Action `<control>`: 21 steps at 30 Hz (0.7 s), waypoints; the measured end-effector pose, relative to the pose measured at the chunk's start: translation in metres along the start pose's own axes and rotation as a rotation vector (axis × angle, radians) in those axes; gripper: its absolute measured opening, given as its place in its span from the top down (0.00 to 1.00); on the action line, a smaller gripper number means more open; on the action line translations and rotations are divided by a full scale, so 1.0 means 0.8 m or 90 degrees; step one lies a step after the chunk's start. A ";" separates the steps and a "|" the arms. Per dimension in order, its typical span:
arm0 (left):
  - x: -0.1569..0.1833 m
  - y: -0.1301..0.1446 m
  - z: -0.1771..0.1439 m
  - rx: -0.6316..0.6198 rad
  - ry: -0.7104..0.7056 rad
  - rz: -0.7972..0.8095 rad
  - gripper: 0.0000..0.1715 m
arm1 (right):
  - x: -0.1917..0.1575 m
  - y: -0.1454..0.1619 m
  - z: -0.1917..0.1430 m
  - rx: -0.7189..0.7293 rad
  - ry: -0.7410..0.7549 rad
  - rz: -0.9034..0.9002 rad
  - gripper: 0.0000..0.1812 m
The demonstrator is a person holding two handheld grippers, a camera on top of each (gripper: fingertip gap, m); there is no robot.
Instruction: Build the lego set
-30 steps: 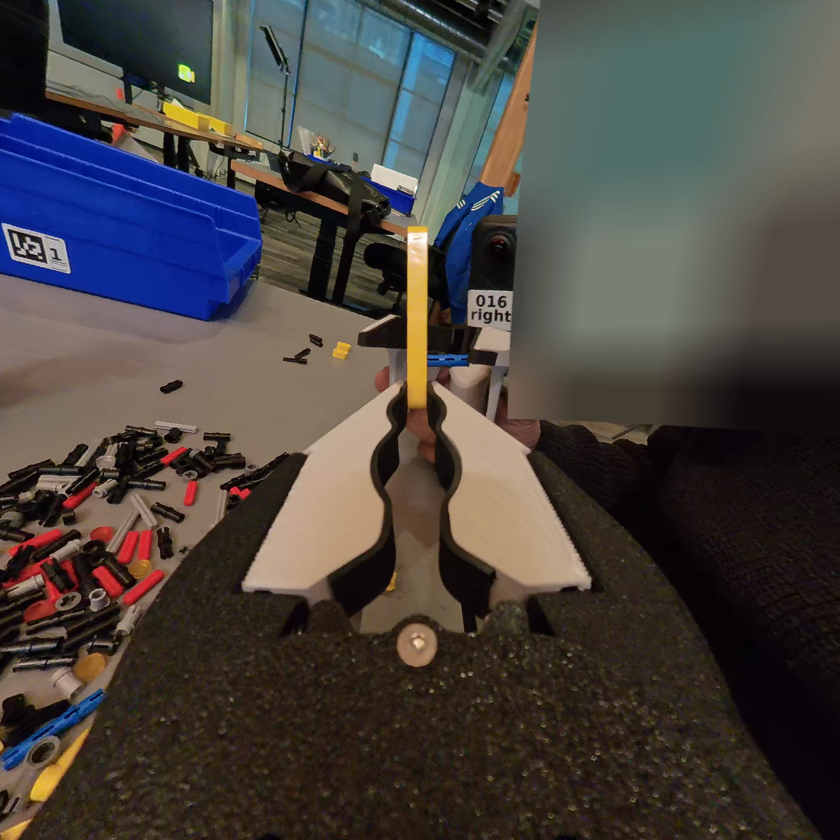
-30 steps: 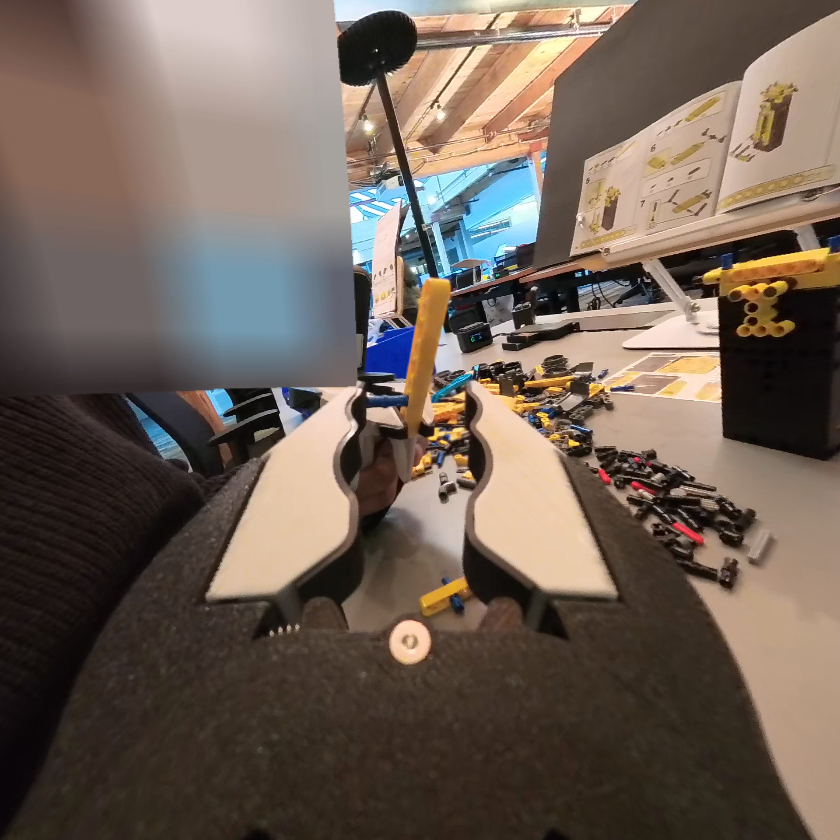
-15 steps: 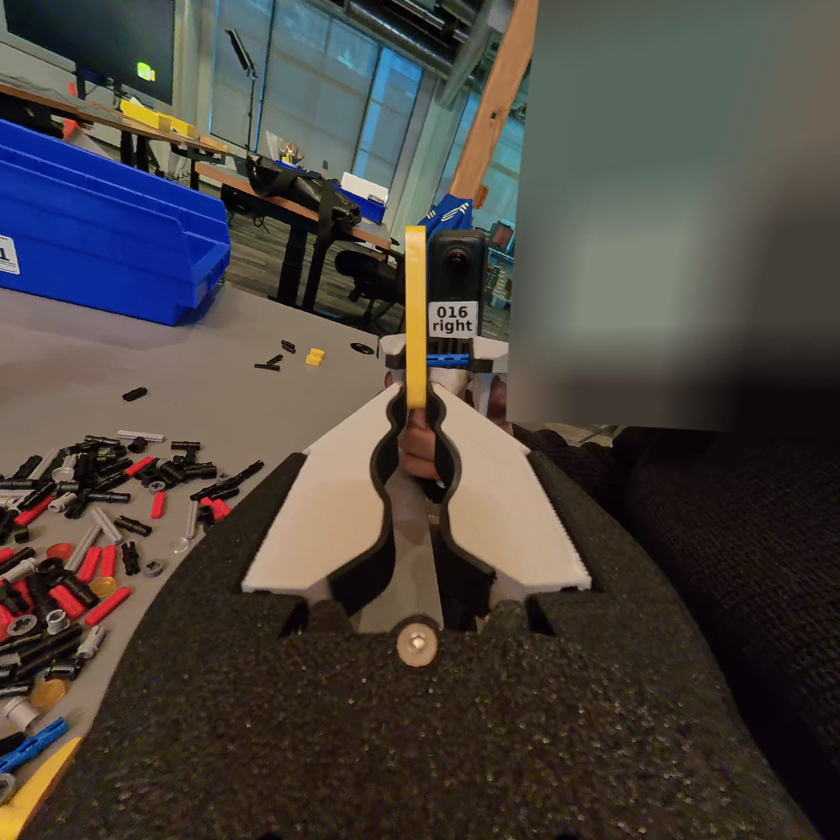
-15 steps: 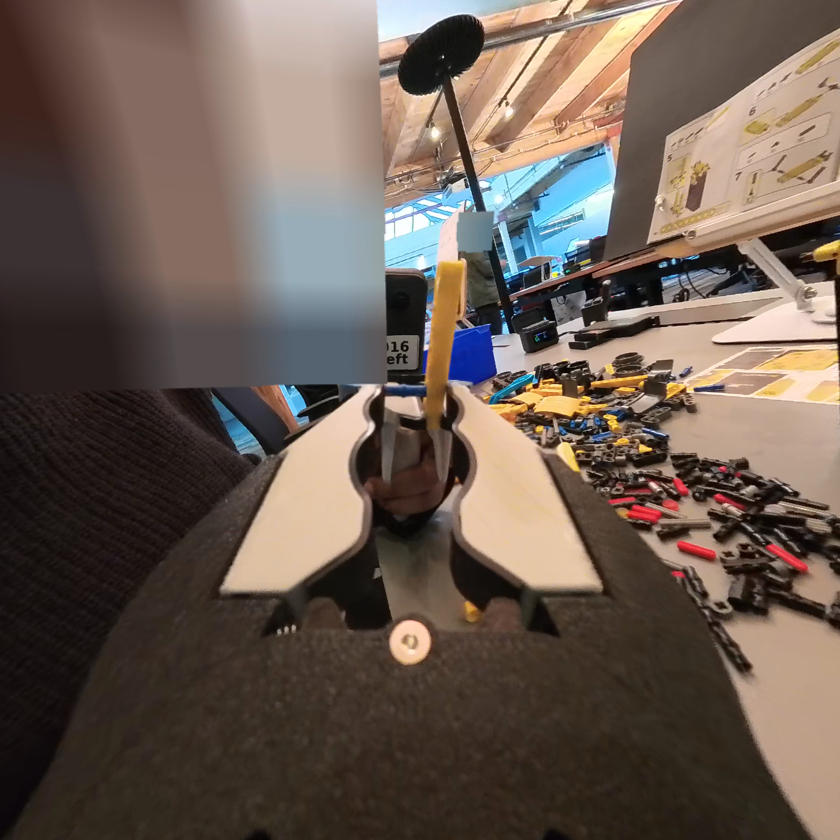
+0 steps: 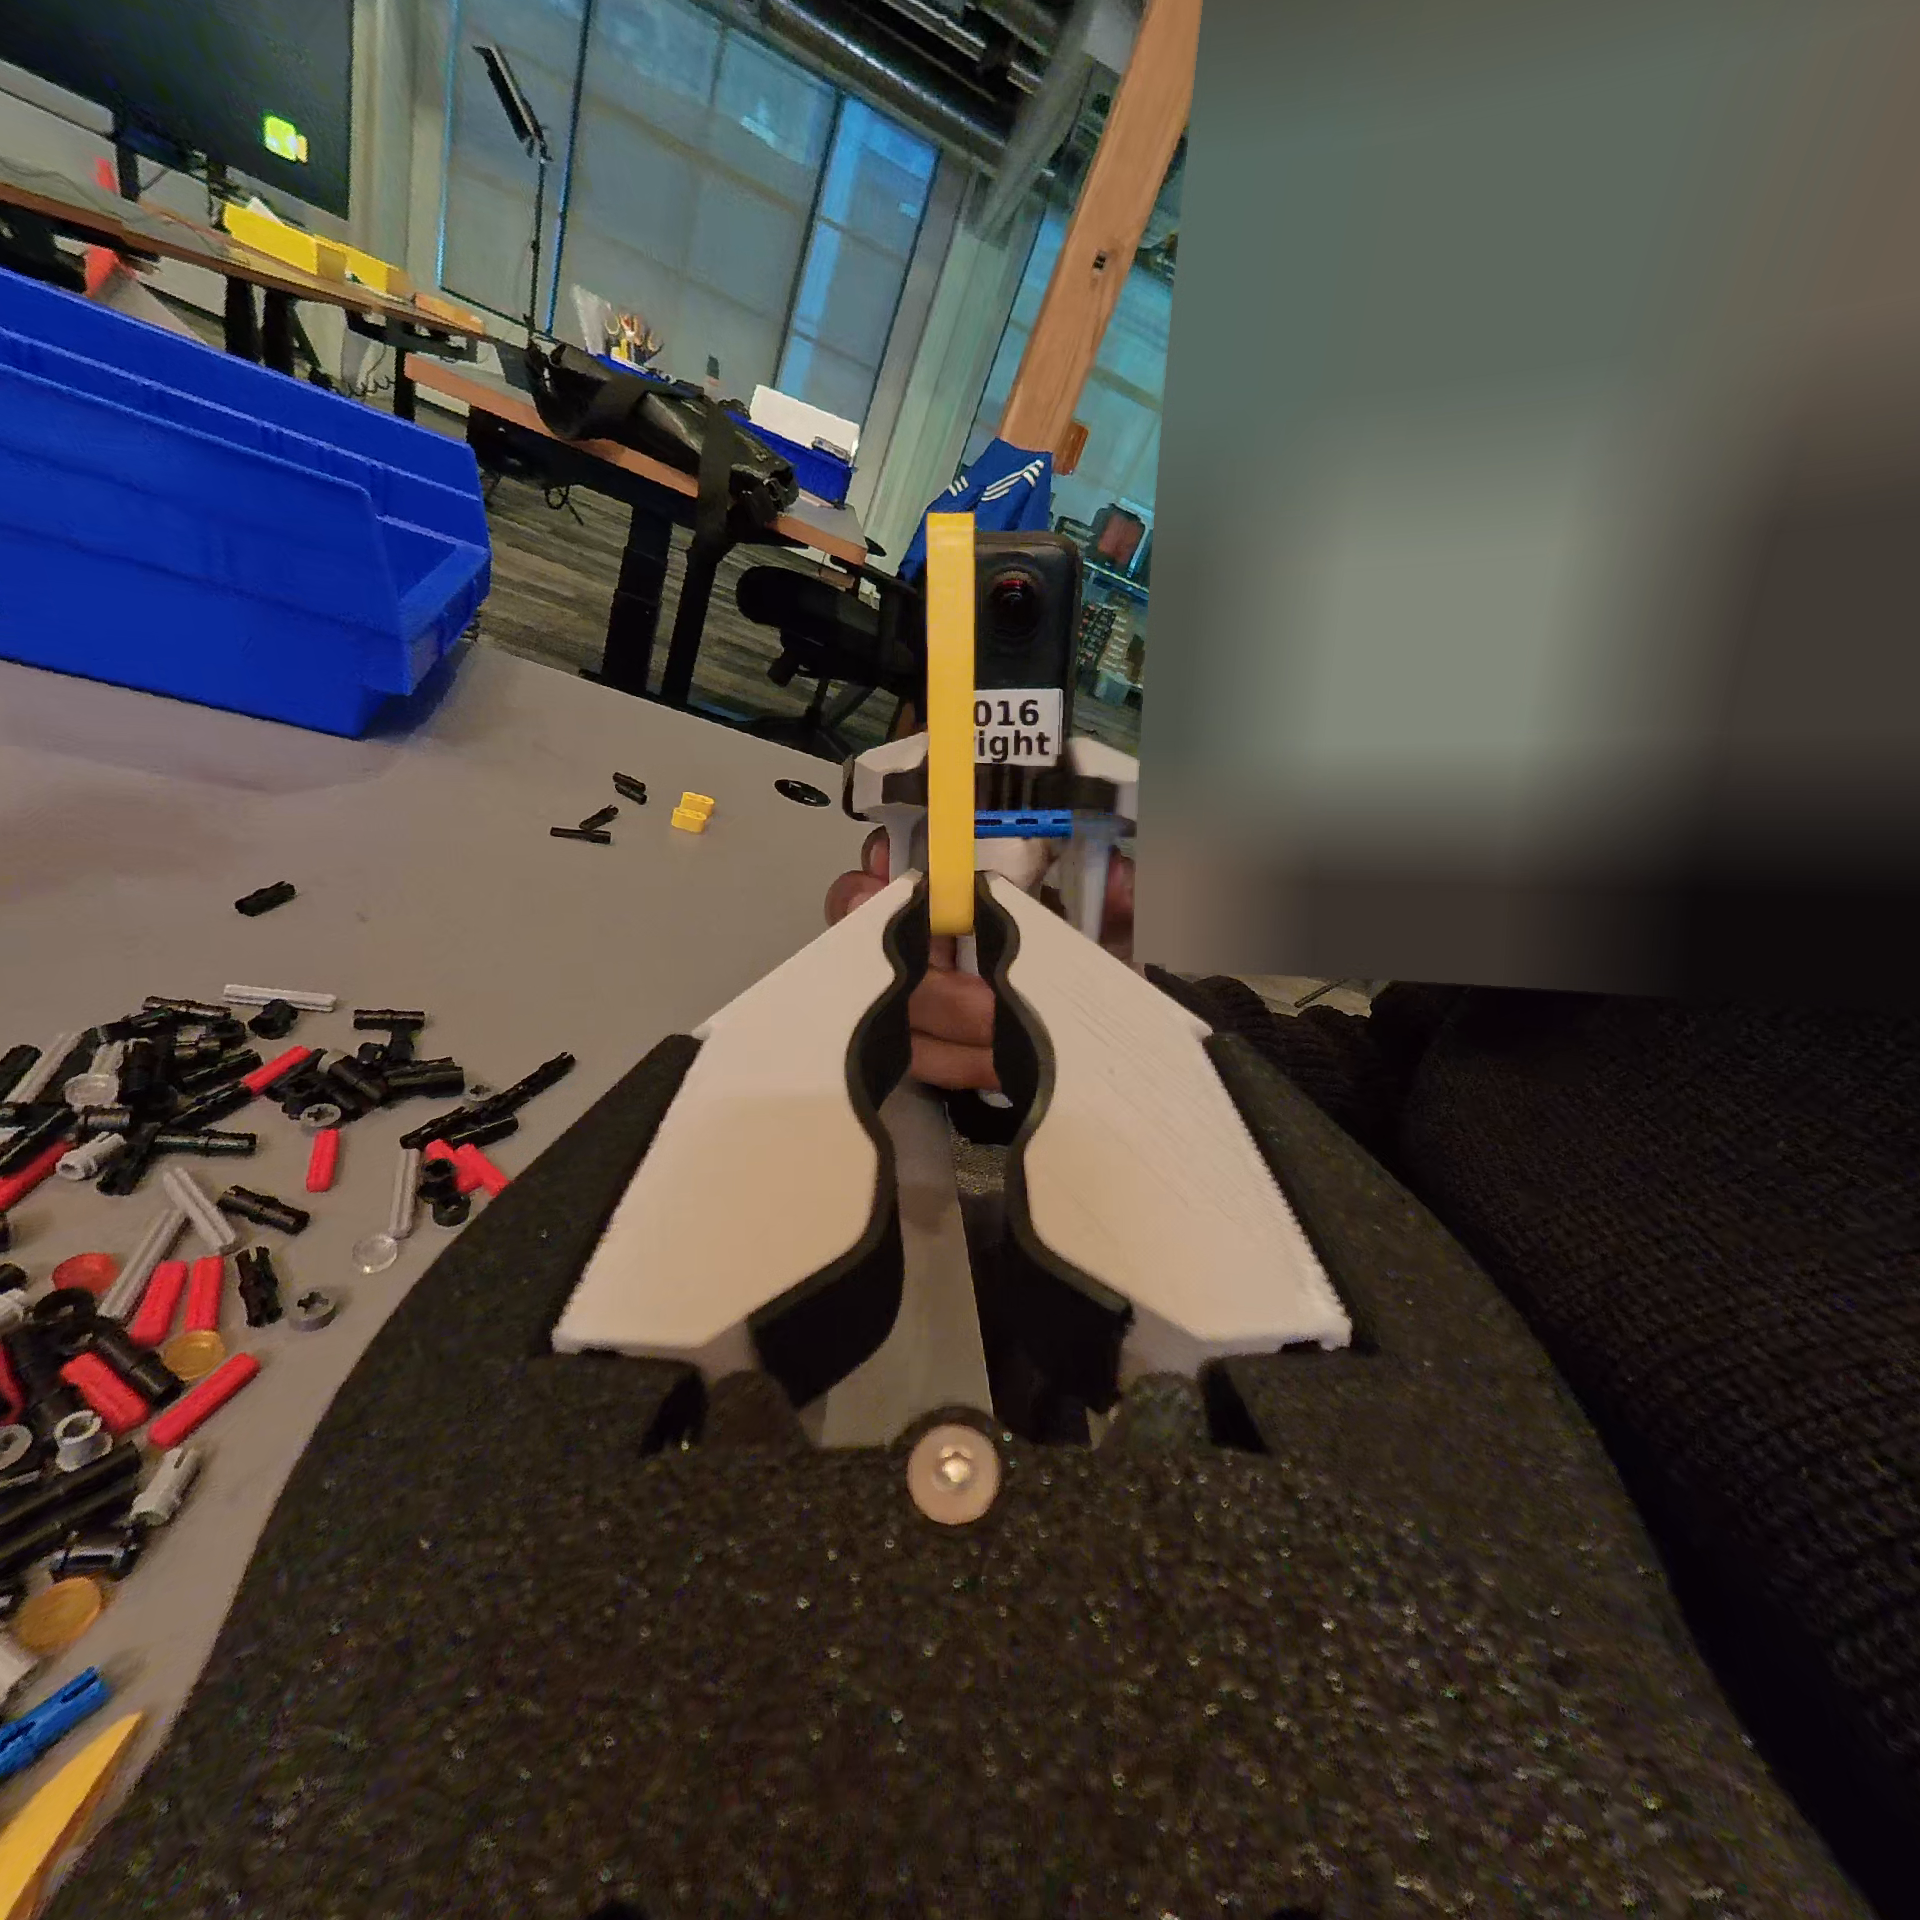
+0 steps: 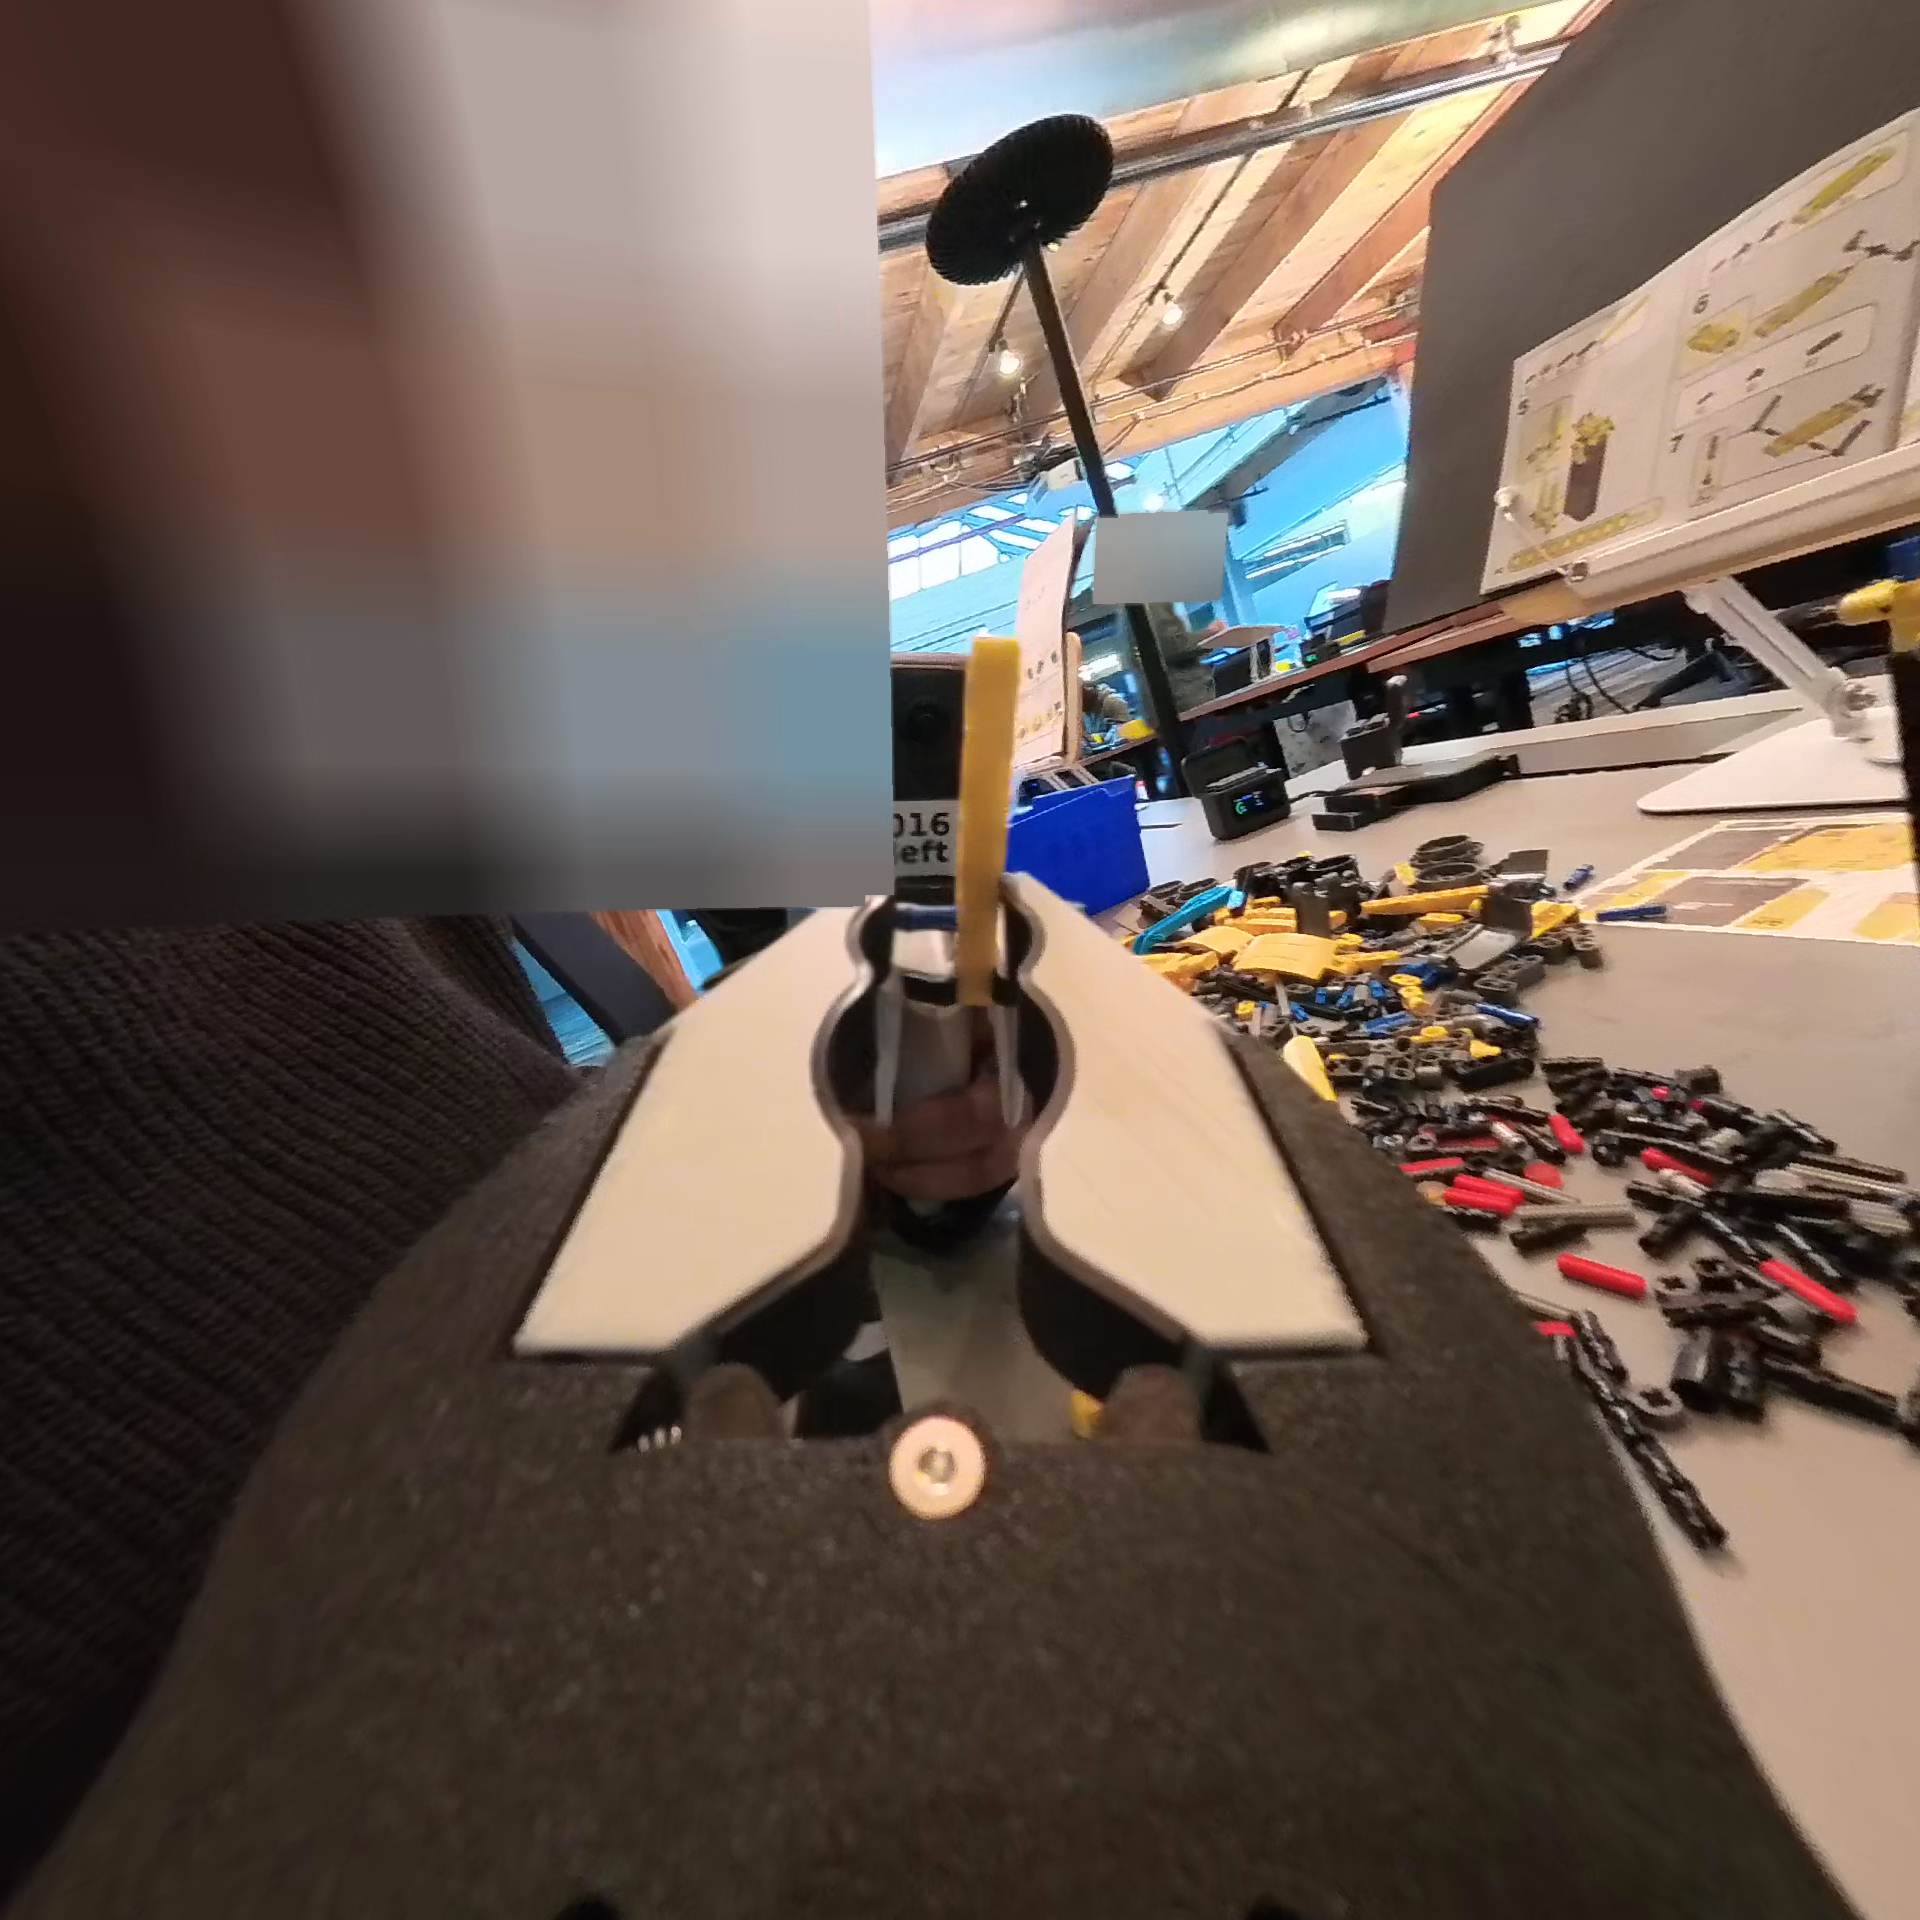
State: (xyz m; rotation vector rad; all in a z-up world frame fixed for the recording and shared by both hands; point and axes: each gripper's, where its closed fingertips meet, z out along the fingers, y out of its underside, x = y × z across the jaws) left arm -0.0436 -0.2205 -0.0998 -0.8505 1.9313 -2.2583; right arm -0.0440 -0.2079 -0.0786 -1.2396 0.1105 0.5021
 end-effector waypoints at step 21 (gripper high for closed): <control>0.002 0.004 0.001 -0.011 0.009 -0.017 0.96 | -0.004 0.006 0.002 -0.026 0.010 -0.040 0.86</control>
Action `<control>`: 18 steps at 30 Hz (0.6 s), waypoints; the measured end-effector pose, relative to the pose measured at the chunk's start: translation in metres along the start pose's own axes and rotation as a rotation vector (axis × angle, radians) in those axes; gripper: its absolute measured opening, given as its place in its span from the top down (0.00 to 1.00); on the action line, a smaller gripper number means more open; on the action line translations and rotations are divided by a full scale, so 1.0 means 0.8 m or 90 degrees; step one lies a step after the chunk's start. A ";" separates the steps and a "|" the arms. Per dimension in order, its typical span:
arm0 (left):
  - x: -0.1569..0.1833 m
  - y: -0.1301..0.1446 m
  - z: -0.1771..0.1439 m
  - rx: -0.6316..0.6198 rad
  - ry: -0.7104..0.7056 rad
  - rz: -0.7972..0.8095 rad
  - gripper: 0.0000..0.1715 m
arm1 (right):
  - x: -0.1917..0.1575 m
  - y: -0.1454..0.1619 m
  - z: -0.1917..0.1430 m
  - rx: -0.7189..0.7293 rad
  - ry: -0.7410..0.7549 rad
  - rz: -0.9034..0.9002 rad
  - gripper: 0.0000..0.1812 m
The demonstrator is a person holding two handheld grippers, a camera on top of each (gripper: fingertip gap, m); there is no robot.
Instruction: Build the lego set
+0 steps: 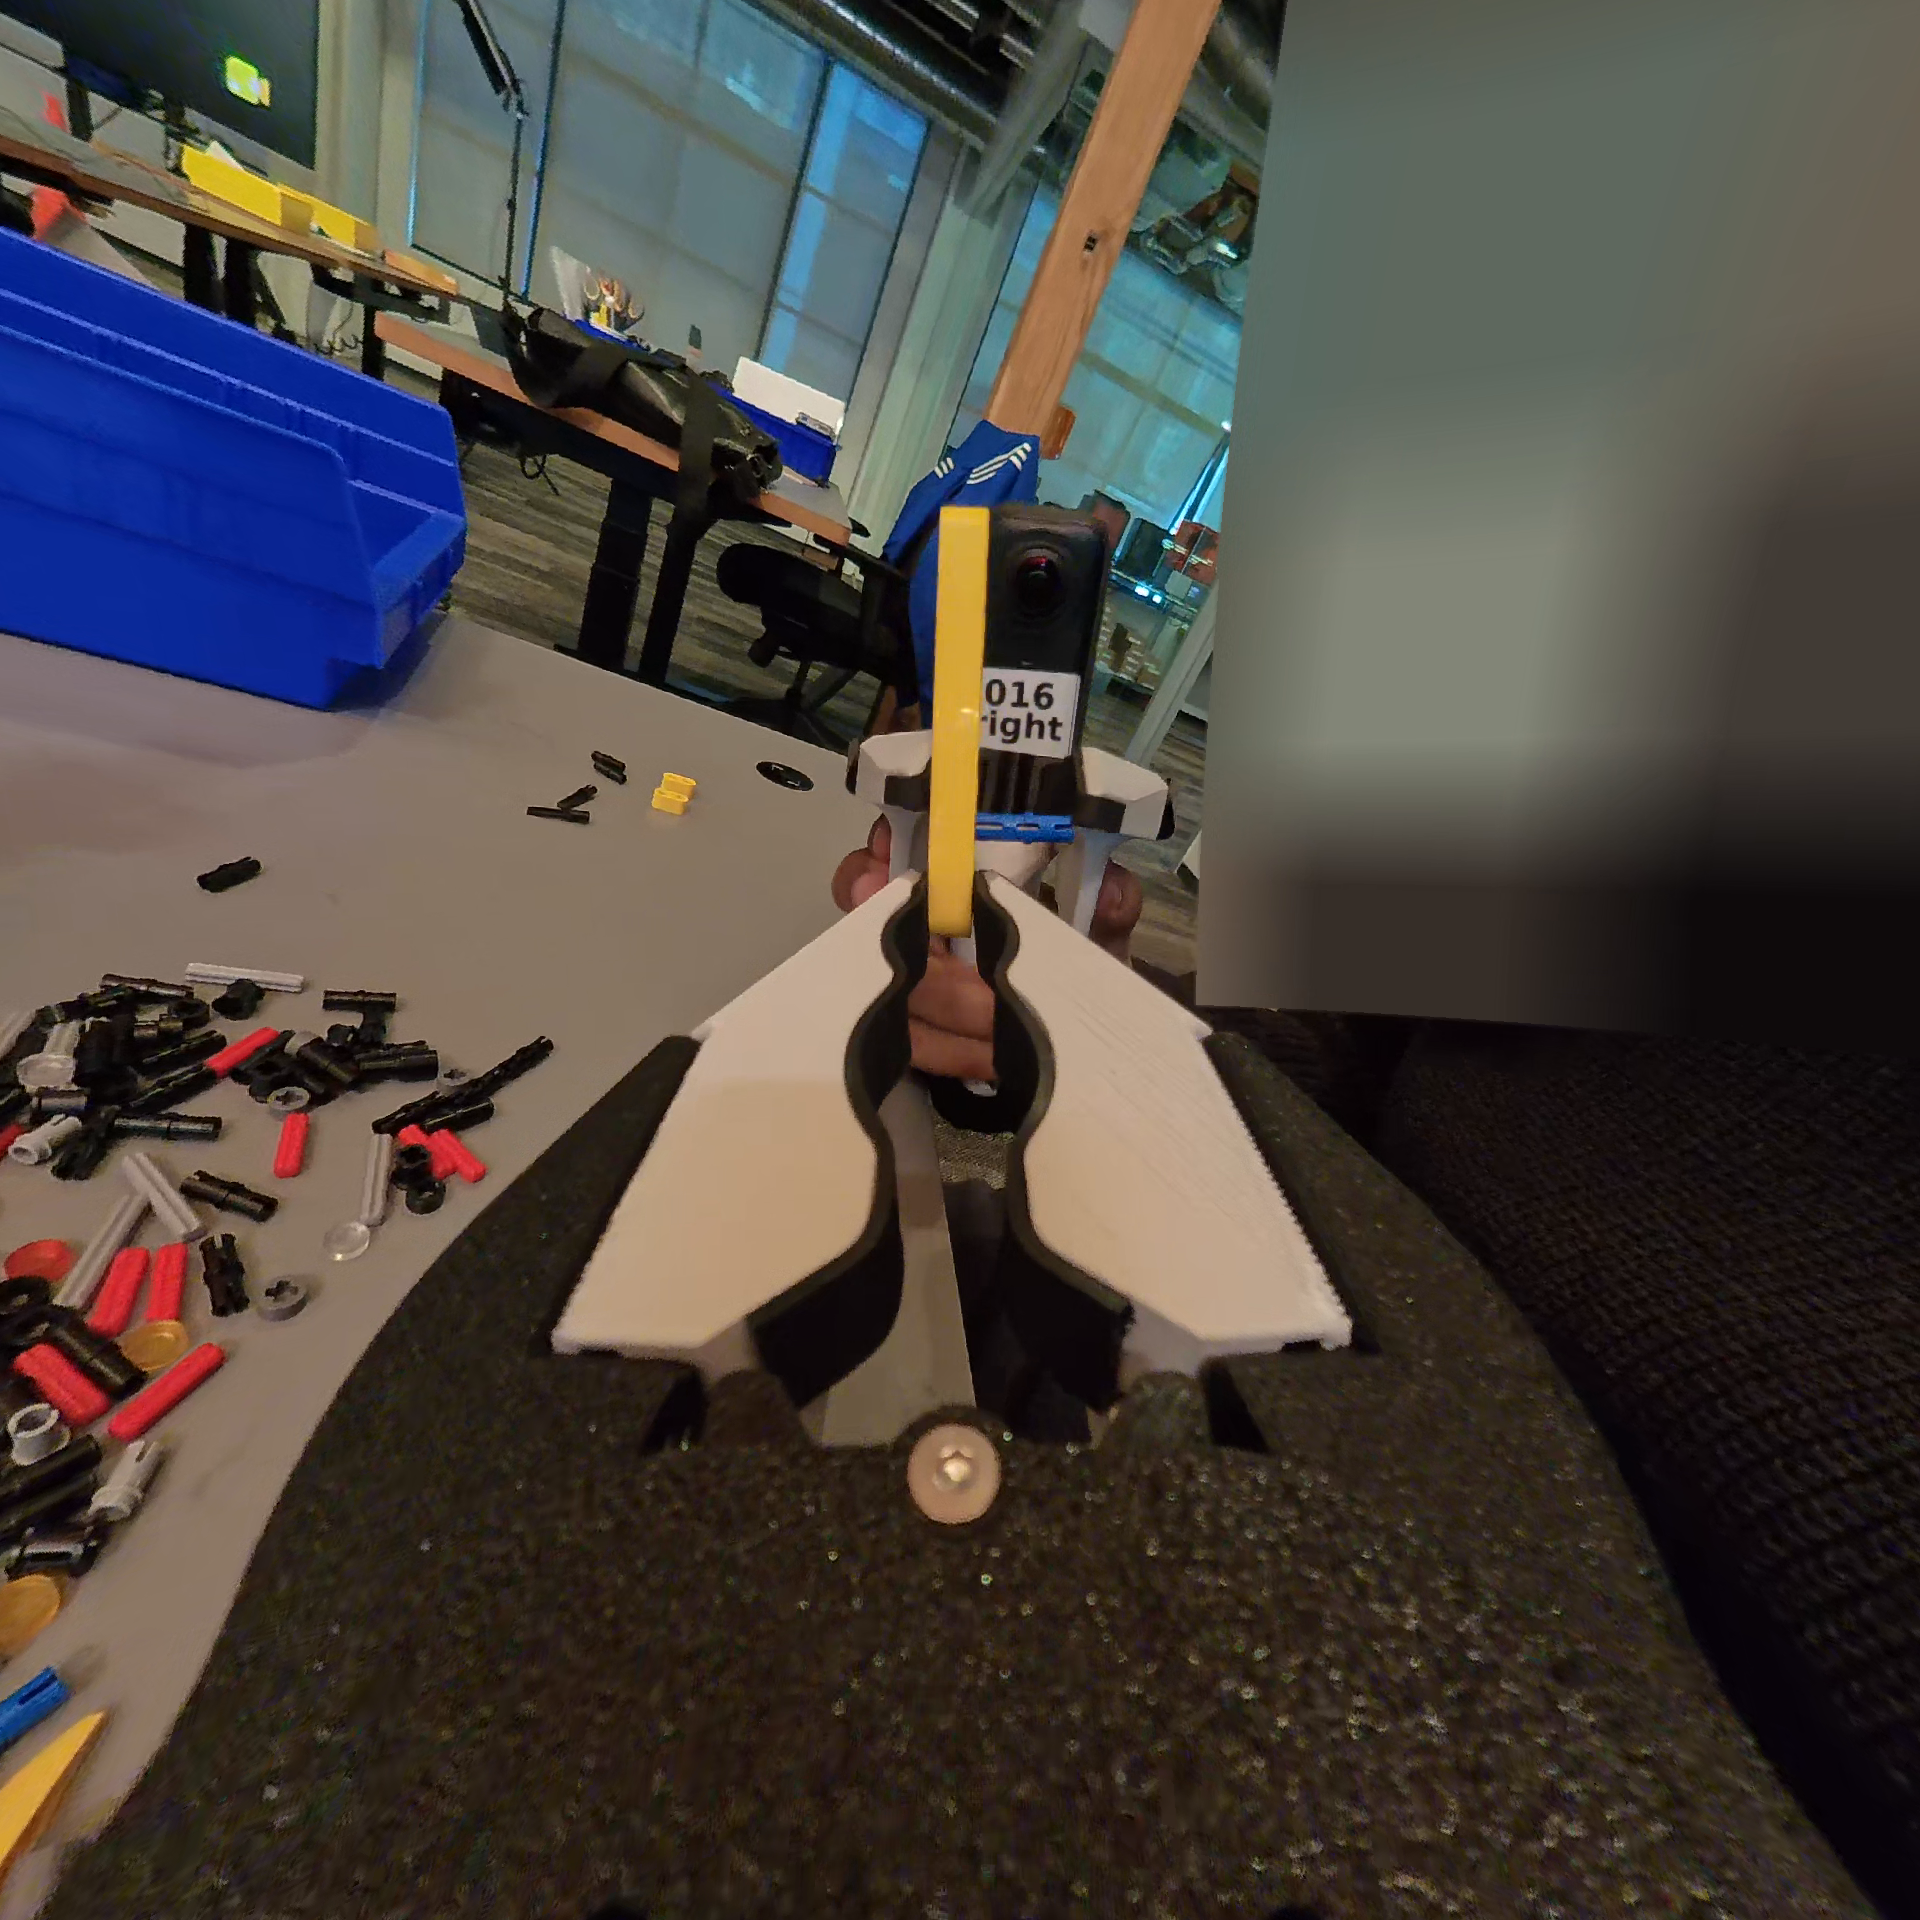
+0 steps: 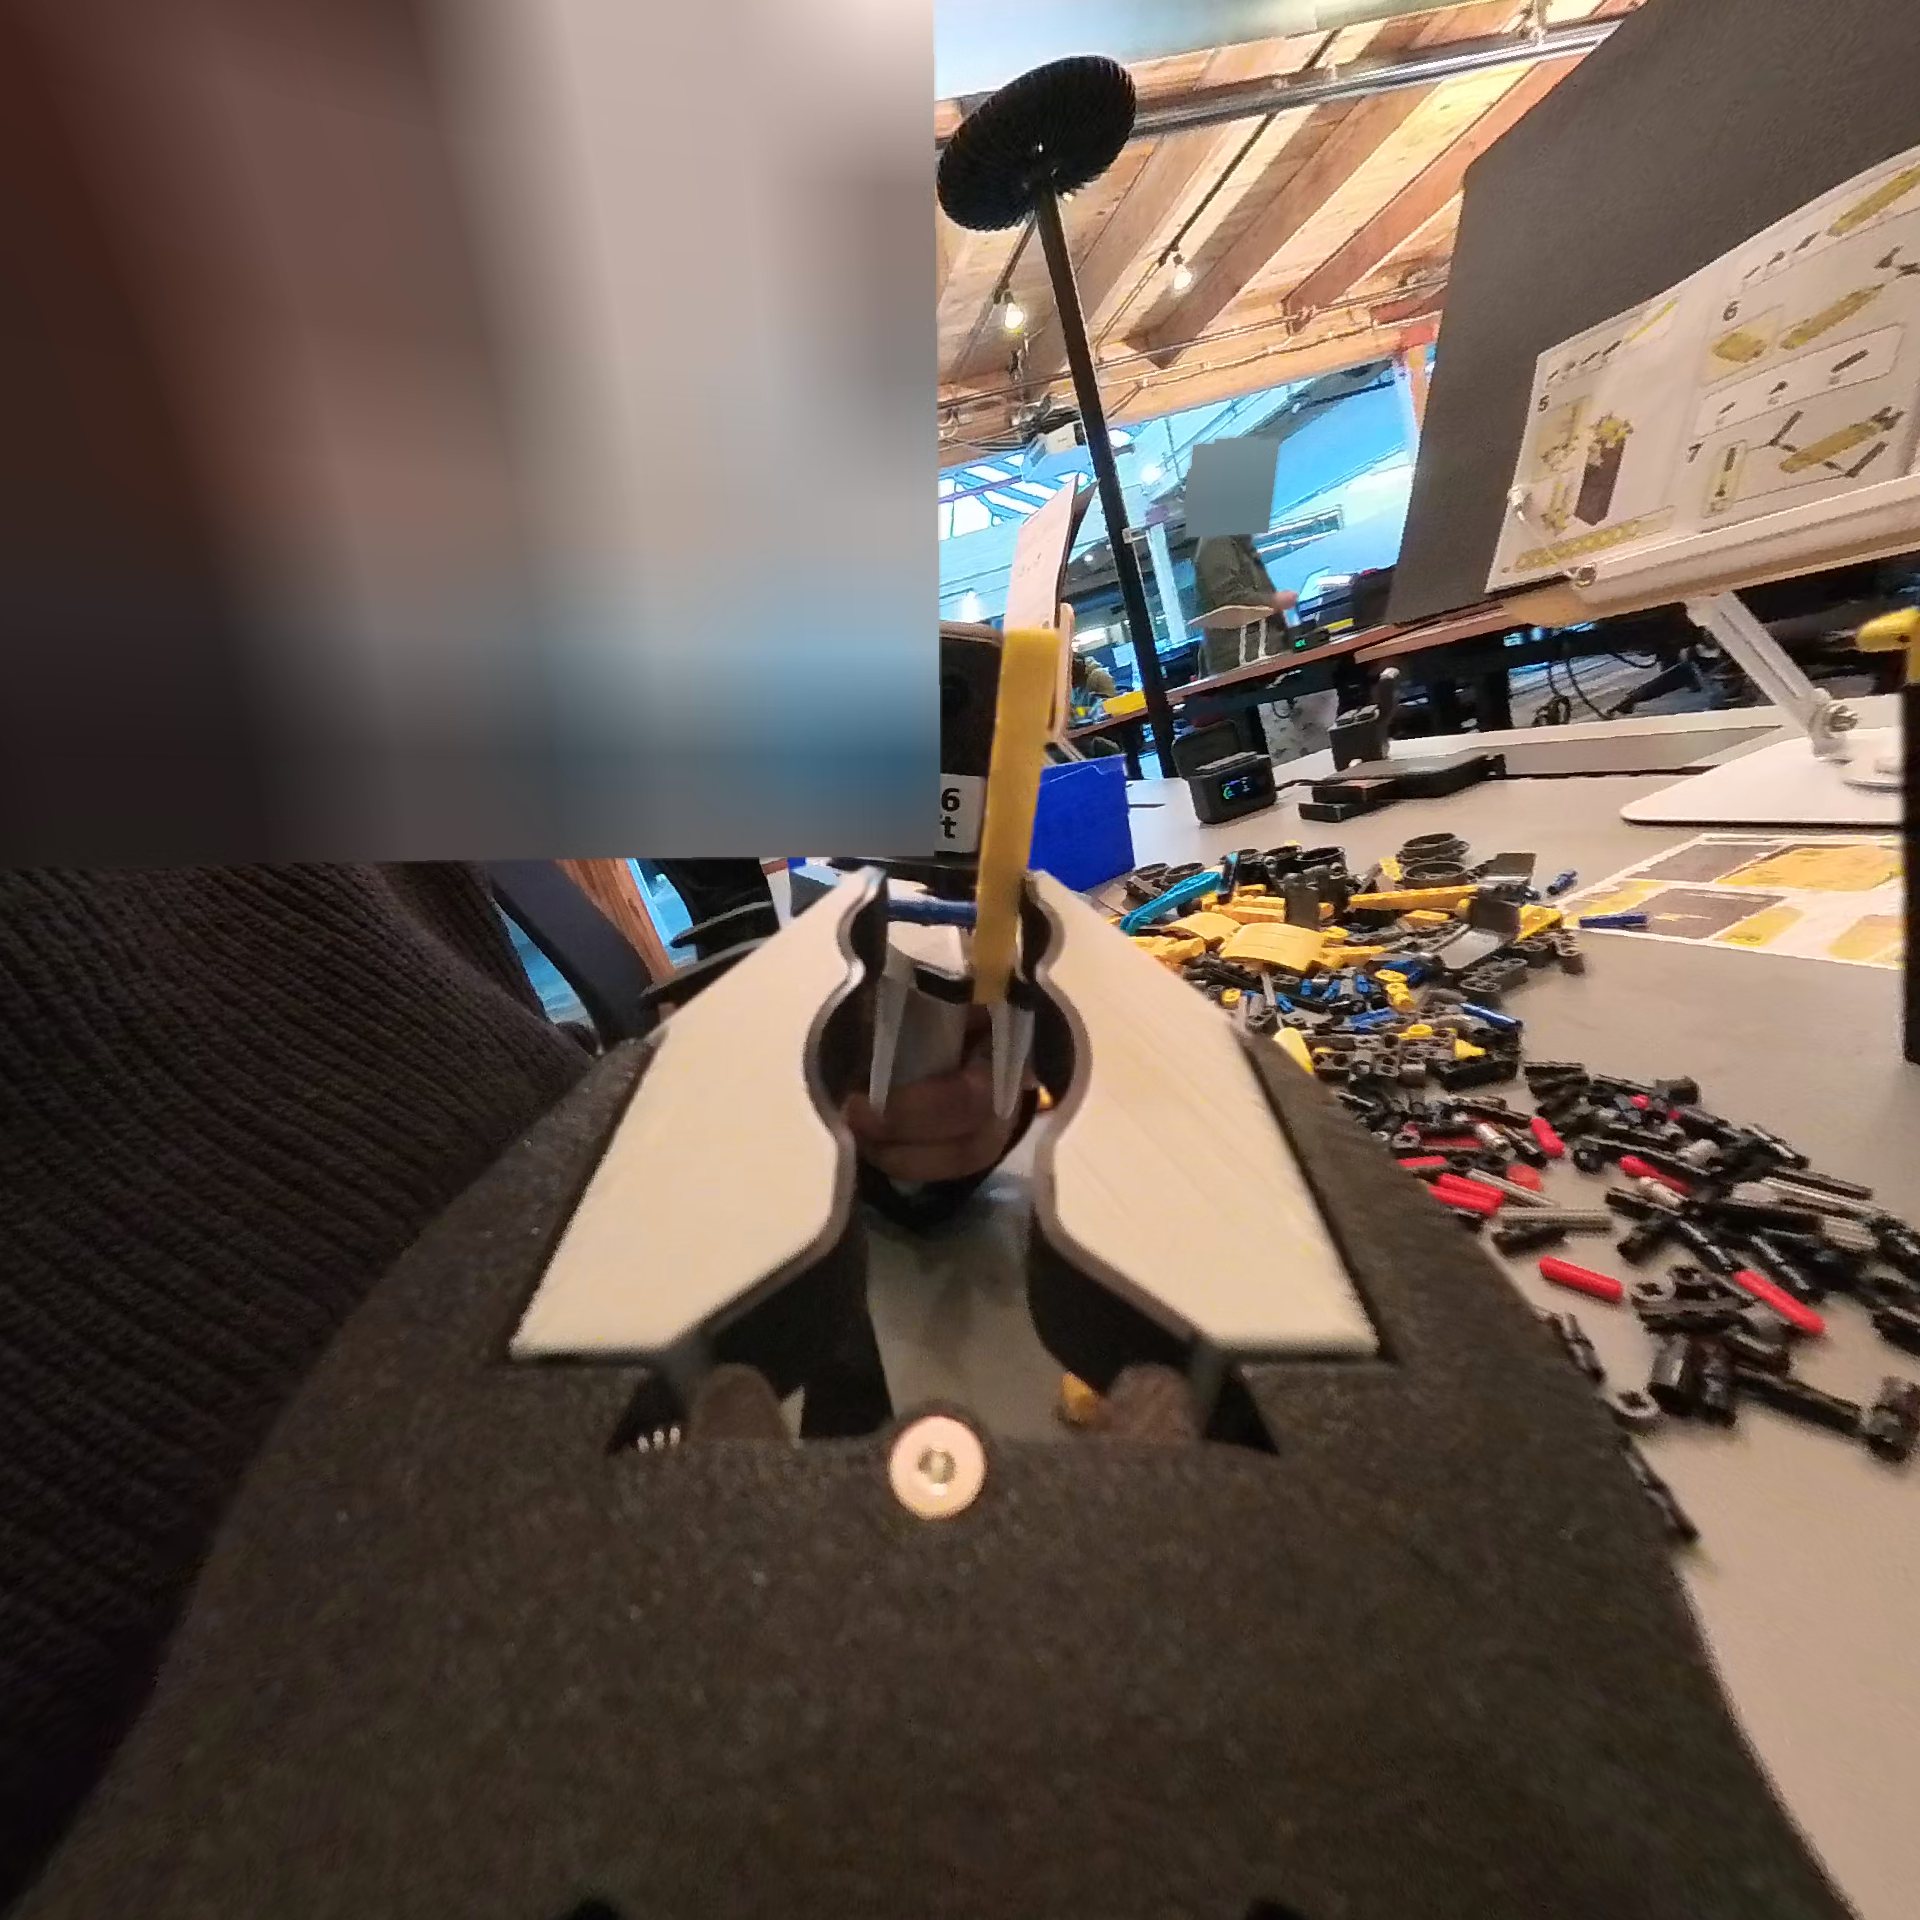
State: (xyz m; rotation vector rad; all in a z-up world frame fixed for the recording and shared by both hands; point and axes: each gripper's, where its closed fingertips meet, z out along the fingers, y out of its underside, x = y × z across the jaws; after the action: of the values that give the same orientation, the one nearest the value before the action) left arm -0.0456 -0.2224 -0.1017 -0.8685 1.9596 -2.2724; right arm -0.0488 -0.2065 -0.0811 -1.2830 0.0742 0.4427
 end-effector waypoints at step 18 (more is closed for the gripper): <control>0.004 0.002 0.001 -0.011 0.001 0.000 0.96 | 0.009 0.002 -0.003 -0.028 0.056 -0.093 0.91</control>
State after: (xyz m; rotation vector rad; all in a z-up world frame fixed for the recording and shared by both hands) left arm -0.0483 -0.2248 -0.1023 -0.8679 1.9830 -2.2602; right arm -0.0428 -0.2066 -0.0857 -1.3407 0.0449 0.2646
